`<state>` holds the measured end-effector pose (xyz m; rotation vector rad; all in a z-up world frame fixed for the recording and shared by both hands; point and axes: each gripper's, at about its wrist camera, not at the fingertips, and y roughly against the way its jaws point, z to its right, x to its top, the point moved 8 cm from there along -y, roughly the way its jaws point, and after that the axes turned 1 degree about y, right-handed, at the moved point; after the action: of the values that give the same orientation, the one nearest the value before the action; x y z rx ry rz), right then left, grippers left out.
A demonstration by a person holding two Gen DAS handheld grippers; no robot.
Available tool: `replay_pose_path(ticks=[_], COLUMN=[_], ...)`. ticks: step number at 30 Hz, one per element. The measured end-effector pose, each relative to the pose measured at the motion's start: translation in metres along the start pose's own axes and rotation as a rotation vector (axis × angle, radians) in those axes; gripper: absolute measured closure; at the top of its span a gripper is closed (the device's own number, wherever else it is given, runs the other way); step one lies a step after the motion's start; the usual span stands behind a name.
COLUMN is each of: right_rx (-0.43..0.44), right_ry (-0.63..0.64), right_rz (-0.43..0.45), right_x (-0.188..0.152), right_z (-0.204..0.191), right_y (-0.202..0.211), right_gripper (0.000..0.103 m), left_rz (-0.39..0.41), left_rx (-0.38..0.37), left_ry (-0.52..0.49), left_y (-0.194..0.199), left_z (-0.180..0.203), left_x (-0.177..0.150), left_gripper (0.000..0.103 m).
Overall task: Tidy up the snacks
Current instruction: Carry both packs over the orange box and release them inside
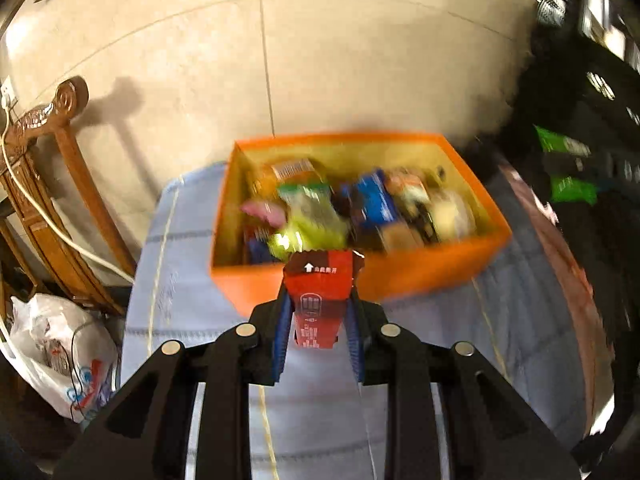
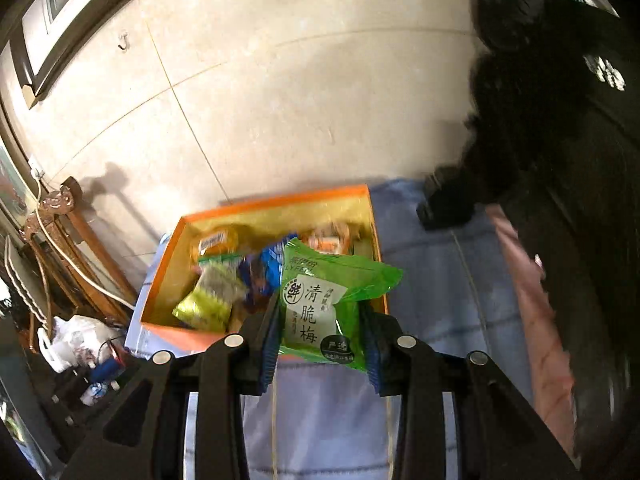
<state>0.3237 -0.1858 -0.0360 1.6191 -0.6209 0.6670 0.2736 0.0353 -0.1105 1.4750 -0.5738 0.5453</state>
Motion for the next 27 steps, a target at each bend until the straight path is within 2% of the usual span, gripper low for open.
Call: replay_pose_path(ticks=[6, 9, 13, 20, 27], right_rx=[0.002, -0.001, -0.008, 0.008, -0.006], right_ry=[0.015, 0.032, 0.038, 0.026, 0.008], right_rz=[-0.016, -0.018, -0.021, -0.028, 0.012], right_x=[0.022, 0.028, 0.034, 0.031, 0.047], right_z=[-0.013, -0.016, -0.019, -0.019, -0.015], right_y=[-0.027, -0.037, -0.045, -0.048, -0.039], right_gripper=[0.068, 0.068, 0.068, 0.068, 0.068], left_rz=[0.026, 0.061, 0.067, 0.049, 0.121], left_rx=[-0.06, -0.038, -0.033, -0.047, -0.026], left_ry=[0.069, 0.041, 0.028, 0.021, -0.036], left_y=[-0.017, -0.02, -0.027, -0.031, -0.011], left_z=[-0.005, -0.002, -0.001, -0.001, 0.007], left_x=[0.057, 0.076, 0.084, 0.077, 0.105], left_gripper=[0.079, 0.08, 0.08, 0.08, 0.08])
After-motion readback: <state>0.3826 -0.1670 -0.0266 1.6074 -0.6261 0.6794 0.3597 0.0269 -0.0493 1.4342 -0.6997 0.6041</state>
